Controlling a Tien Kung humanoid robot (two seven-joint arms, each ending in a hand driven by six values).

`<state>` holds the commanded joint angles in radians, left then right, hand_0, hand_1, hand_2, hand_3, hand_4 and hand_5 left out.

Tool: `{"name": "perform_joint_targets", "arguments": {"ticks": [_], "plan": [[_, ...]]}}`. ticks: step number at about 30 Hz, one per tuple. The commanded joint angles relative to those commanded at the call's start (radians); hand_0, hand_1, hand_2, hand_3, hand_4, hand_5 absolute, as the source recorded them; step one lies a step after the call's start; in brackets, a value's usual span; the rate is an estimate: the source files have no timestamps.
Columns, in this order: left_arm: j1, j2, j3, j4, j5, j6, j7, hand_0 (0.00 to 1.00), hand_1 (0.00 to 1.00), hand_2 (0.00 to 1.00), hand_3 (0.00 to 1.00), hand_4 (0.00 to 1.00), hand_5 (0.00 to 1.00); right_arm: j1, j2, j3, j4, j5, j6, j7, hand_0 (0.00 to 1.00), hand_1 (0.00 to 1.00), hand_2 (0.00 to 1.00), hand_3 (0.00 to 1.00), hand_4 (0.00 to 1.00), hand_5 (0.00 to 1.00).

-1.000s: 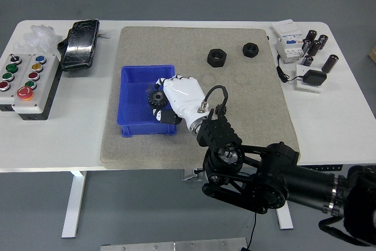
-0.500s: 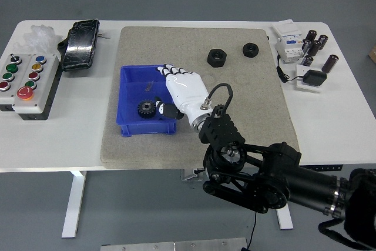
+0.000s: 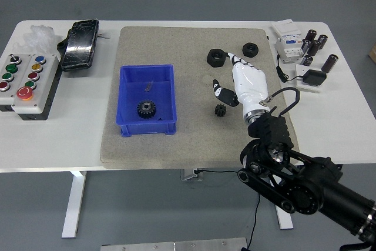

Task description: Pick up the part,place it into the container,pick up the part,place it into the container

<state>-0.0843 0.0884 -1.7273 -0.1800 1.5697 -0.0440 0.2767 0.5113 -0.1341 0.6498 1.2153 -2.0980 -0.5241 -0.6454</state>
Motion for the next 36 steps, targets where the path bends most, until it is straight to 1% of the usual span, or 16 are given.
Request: {"name": "perform_joint_targets", "arguments": {"ticks": [5, 7, 8, 13, 14, 19, 20, 25, 26, 31, 32, 36], "plan": [[-0.004, 0.001, 0.004, 0.000, -0.001, -0.001, -0.003, 0.661, 0.567, 0.546, 0.635, 0.608, 0.477, 0.004, 0.011, -0.036, -0.035, 0.030, 0.006, 0.000, 0.488, 0.777, 0.846, 0.868, 0.687, 0.275], [-0.006, 0.002, 0.006, 0.000, -0.002, -0.001, -0.005, 0.661, 0.567, 0.546, 0.635, 0.608, 0.477, 0.010, 0.012, -0.052, -0.045, 0.043, 0.011, 0.000, 0.488, 0.777, 0.846, 0.868, 0.687, 0.275], [-0.007, 0.002, 0.007, 0.000, -0.004, -0.001, -0.005, 0.662, 0.567, 0.546, 0.635, 0.604, 0.486, 0.012, 0.012, -0.059, -0.050, 0.050, 0.014, 0.000, 0.484, 0.761, 0.827, 0.853, 0.690, 0.281], [-0.005, 0.001, 0.003, 0.000, 0.000, -0.001, -0.002, 0.662, 0.567, 0.546, 0.635, 0.604, 0.486, 0.016, 0.008, -0.096, -0.066, 0.086, 0.025, 0.000, 0.484, 0.761, 0.827, 0.853, 0.690, 0.281], [-0.005, 0.001, 0.002, 0.000, 0.001, -0.001, -0.002, 0.661, 0.566, 0.546, 0.634, 0.603, 0.486, 0.016, 0.007, -0.105, -0.070, 0.095, 0.029, 0.000, 0.450, 0.694, 0.738, 0.837, 0.636, 0.292], [-0.004, 0.002, -0.001, 0.000, 0.003, 0.000, -0.001, 0.661, 0.566, 0.546, 0.634, 0.603, 0.486, 0.018, 0.003, -0.136, -0.084, 0.125, 0.044, 0.000, 0.450, 0.694, 0.738, 0.837, 0.636, 0.292], [-0.004, 0.002, 0.000, 0.000, 0.003, 0.000, -0.001, 0.661, 0.566, 0.546, 0.634, 0.602, 0.487, 0.019, 0.003, -0.139, -0.085, 0.127, 0.046, 0.000, 0.385, 0.578, 0.529, 0.691, 0.253, 0.250], [-0.005, 0.002, 0.003, 0.000, 0.001, -0.001, -0.003, 0.661, 0.566, 0.546, 0.634, 0.602, 0.487, 0.022, 0.005, -0.148, -0.092, 0.128, 0.046, 0.000, 0.385, 0.578, 0.529, 0.691, 0.253, 0.250], [-0.005, 0.002, 0.003, 0.000, 0.001, -0.001, -0.003, 0.661, 0.567, 0.547, 0.635, 0.600, 0.489, 0.023, 0.005, -0.150, -0.093, 0.129, 0.045, 0.000, 0.331, 0.494, 0.379, 0.548, 0.111, 0.090], [-0.006, 0.002, 0.002, 0.000, 0.002, -0.001, -0.003, 0.661, 0.567, 0.547, 0.635, 0.600, 0.489, 0.025, 0.007, -0.163, -0.107, 0.141, 0.041, 0.000, 0.331, 0.494, 0.379, 0.548, 0.111, 0.090], [-0.006, 0.002, 0.002, 0.000, 0.002, -0.001, -0.003, 0.661, 0.566, 0.547, 0.635, 0.599, 0.491, 0.026, 0.007, -0.167, -0.110, 0.143, 0.038, 0.000, 0.318, 0.477, 0.353, 0.460, 0.130, 0.072], [-0.006, 0.002, 0.003, 0.000, 0.001, -0.002, -0.004, 0.661, 0.566, 0.547, 0.635, 0.599, 0.491, 0.027, 0.005, -0.171, -0.111, 0.134, 0.028, 0.000, 0.318, 0.477, 0.353, 0.460, 0.130, 0.072]]}}
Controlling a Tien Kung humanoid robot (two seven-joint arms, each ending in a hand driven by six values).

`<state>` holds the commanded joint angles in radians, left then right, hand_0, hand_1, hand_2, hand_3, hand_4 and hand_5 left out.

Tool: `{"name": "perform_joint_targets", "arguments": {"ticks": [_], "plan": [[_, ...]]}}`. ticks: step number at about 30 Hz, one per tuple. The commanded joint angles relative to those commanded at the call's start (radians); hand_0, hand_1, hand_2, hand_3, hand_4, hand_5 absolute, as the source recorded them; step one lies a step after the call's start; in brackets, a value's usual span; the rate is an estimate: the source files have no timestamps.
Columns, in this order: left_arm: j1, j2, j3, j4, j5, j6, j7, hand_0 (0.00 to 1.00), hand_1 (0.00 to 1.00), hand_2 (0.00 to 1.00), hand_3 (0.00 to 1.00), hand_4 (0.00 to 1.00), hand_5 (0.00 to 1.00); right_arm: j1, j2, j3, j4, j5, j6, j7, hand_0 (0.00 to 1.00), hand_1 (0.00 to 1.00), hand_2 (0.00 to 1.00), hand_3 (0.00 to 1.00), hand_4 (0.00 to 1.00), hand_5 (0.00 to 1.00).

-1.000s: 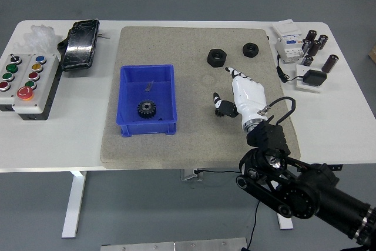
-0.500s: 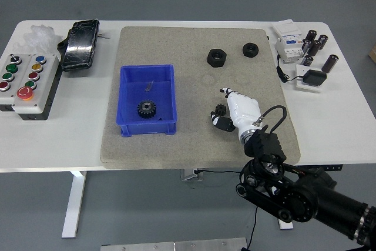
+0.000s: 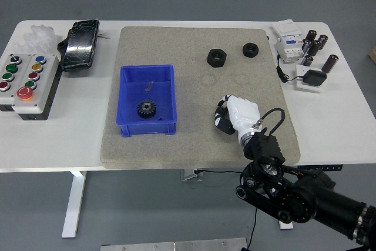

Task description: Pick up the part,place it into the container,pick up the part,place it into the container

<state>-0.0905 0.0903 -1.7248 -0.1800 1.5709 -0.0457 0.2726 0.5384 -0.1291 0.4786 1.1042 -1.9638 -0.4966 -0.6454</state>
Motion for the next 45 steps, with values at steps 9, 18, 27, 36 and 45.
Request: {"name": "perform_joint_targets", "arguments": {"ticks": [9, 18, 27, 36, 45], "plan": [[-0.001, 0.002, 0.002, 0.000, -0.003, 0.000, 0.001, 0.661, 0.568, 0.546, 0.635, 0.599, 0.490, 0.058, -0.006, 0.012, 0.054, -0.080, -0.014, 0.000, 0.310, 0.477, 0.352, 0.450, 0.080, 0.026], [-0.004, 0.005, 0.008, 0.000, -0.008, 0.000, 0.004, 0.662, 0.568, 0.549, 0.635, 0.599, 0.494, 0.212, 0.073, -0.079, 0.081, -0.082, -0.026, 0.000, 0.311, 0.477, 0.355, 0.450, 0.084, 0.025], [-0.003, 0.009, 0.012, 0.000, -0.018, 0.002, 0.009, 0.663, 0.569, 0.551, 0.635, 0.602, 0.505, 0.309, 0.129, -0.230, 0.055, -0.014, 0.018, 0.000, 0.585, 0.747, 0.792, 0.742, 0.421, 0.217], [0.000, 0.012, 0.005, 0.000, -0.013, 0.003, 0.012, 0.662, 0.570, 0.552, 0.636, 0.603, 0.505, 0.302, 0.129, -0.219, 0.024, 0.014, 0.083, 0.000, 0.745, 0.869, 0.959, 0.943, 0.682, 0.344], [-0.001, 0.009, 0.008, 0.000, -0.011, 0.001, 0.008, 0.663, 0.570, 0.552, 0.636, 0.601, 0.511, 0.282, 0.104, -0.066, 0.109, -0.048, -0.024, 0.000, 0.715, 0.829, 0.874, 0.893, 0.724, 0.390]]}}
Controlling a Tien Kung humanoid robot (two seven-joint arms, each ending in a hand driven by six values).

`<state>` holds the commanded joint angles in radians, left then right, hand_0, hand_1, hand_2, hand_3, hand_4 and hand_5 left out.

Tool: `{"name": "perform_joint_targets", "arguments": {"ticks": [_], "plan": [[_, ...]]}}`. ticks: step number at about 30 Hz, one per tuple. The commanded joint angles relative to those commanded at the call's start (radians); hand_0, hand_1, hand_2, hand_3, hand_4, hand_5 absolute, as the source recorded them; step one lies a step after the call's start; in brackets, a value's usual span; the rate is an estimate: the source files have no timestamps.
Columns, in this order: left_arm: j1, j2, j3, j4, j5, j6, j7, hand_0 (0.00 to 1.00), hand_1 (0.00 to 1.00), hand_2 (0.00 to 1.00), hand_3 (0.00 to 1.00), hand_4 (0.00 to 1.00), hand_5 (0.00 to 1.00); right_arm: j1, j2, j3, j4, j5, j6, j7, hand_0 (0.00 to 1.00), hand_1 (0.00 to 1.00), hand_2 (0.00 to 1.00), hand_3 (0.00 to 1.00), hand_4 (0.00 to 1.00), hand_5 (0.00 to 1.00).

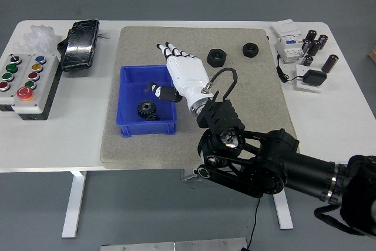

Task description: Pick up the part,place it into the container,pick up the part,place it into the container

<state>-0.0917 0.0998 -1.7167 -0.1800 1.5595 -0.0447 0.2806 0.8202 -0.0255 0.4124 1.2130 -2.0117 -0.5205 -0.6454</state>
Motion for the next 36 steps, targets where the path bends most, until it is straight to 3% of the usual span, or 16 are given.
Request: {"name": "perform_joint_targets", "arguments": {"ticks": [4, 5, 7, 9, 11, 12, 21, 26, 31, 35, 36], "plan": [[0.002, -0.001, -0.005, 0.000, 0.005, 0.000, -0.001, 0.663, 0.570, 0.552, 0.636, 0.601, 0.511, -0.035, -0.061, 0.136, 0.077, -0.037, -0.050, 0.005, 0.715, 0.829, 0.874, 0.893, 0.724, 0.390], [0.003, 0.000, -0.005, 0.000, 0.005, 0.000, -0.001, 0.663, 0.570, 0.550, 0.635, 0.599, 0.514, -0.053, -0.079, 0.172, 0.098, -0.034, -0.066, 0.019, 0.609, 0.741, 0.766, 0.780, 0.703, 0.385], [0.005, 0.000, -0.008, 0.000, 0.007, 0.001, -0.002, 0.663, 0.570, 0.550, 0.635, 0.599, 0.514, -0.089, -0.102, 0.245, 0.131, -0.013, -0.095, 0.056, 0.609, 0.741, 0.766, 0.780, 0.703, 0.385], [0.008, -0.001, -0.012, 0.000, 0.009, 0.002, -0.002, 0.663, 0.570, 0.550, 0.635, 0.599, 0.514, -0.135, -0.120, 0.327, 0.155, 0.035, -0.125, 0.113, 0.609, 0.741, 0.766, 0.780, 0.703, 0.385], [0.010, -0.003, -0.013, 0.000, 0.009, 0.002, -0.002, 0.663, 0.570, 0.550, 0.635, 0.599, 0.514, -0.174, -0.127, 0.391, 0.164, 0.078, -0.125, 0.165, 0.609, 0.741, 0.766, 0.780, 0.703, 0.385], [0.011, -0.004, -0.015, 0.000, 0.011, 0.002, -0.002, 0.663, 0.571, 0.552, 0.634, 0.594, 0.515, -0.198, -0.128, 0.427, 0.166, 0.105, -0.125, 0.199, 0.577, 0.724, 0.737, 0.717, 0.686, 0.364], [0.011, -0.009, -0.010, 0.000, 0.011, -0.001, -0.014, 0.663, 0.570, 0.552, 0.633, 0.592, 0.512, -0.424, -0.140, 0.666, 0.211, 0.383, -0.125, 0.507, 0.572, 0.713, 0.729, 0.707, 0.683, 0.348], [0.015, -0.013, -0.010, 0.000, 0.012, -0.001, -0.014, 0.662, 0.570, 0.551, 0.632, 0.589, 0.510, -0.568, -0.157, 0.740, 0.242, 0.556, -0.125, 0.676, 0.576, 0.709, 0.725, 0.698, 0.687, 0.346], [0.019, -0.008, -0.021, 0.000, 0.024, -0.001, -0.010, 0.662, 0.570, 0.551, 0.633, 0.589, 0.509, -0.687, -0.160, 0.746, 0.232, 0.722, -0.125, 0.831, 0.582, 0.705, 0.722, 0.694, 0.695, 0.338], [0.013, -0.002, -0.017, 0.000, 0.027, -0.003, -0.014, 0.662, 0.570, 0.551, 0.633, 0.589, 0.509, -0.723, -0.155, 0.720, 0.217, 0.853, -0.125, 0.950, 0.582, 0.705, 0.722, 0.694, 0.695, 0.338], [0.010, -0.001, -0.014, 0.000, 0.026, -0.004, -0.016, 0.662, 0.569, 0.551, 0.633, 0.589, 0.509, -0.726, -0.151, 0.712, 0.213, 0.893, -0.125, 0.986, 0.623, 0.699, 0.717, 0.683, 0.711, 0.346]]}}
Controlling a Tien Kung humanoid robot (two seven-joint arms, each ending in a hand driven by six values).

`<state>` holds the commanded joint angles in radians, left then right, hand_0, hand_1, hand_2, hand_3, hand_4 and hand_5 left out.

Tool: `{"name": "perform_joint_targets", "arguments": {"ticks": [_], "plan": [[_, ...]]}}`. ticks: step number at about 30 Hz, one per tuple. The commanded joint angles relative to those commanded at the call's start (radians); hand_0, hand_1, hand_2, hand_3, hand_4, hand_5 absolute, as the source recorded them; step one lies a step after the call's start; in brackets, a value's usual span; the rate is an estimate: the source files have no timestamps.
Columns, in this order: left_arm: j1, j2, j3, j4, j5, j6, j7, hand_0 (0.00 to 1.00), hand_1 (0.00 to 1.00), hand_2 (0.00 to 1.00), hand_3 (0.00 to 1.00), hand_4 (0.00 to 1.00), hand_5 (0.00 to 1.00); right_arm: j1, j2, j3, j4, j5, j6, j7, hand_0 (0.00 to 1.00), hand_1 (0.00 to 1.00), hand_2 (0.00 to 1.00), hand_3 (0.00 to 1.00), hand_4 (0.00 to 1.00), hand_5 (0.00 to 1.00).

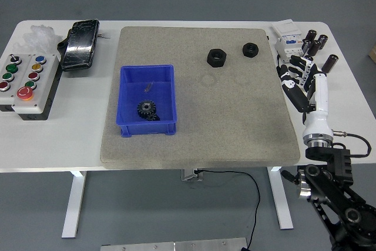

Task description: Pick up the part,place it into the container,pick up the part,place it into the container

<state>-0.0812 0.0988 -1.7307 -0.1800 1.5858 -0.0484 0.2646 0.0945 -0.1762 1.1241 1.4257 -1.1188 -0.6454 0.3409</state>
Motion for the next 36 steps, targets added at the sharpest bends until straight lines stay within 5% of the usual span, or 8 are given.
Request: {"name": "perform_joint_targets", "arguments": {"ticks": [12, 36], "plan": [[0.009, -0.001, -0.006, 0.000, 0.006, -0.001, 0.000, 0.661, 0.568, 0.549, 0.631, 0.594, 0.502, -0.009, 0.023, -0.007, -0.022, 0.372, 0.106, 0.288, 0.624, 0.686, 0.701, 0.666, 0.726, 0.377], [-0.008, -0.010, -0.014, 0.000, 0.024, -0.001, 0.006, 0.660, 0.568, 0.546, 0.629, 0.608, 0.486, -0.002, 0.039, -0.019, -0.056, 0.486, 0.133, 0.305, 0.626, 0.682, 0.693, 0.659, 0.748, 0.372]]}}
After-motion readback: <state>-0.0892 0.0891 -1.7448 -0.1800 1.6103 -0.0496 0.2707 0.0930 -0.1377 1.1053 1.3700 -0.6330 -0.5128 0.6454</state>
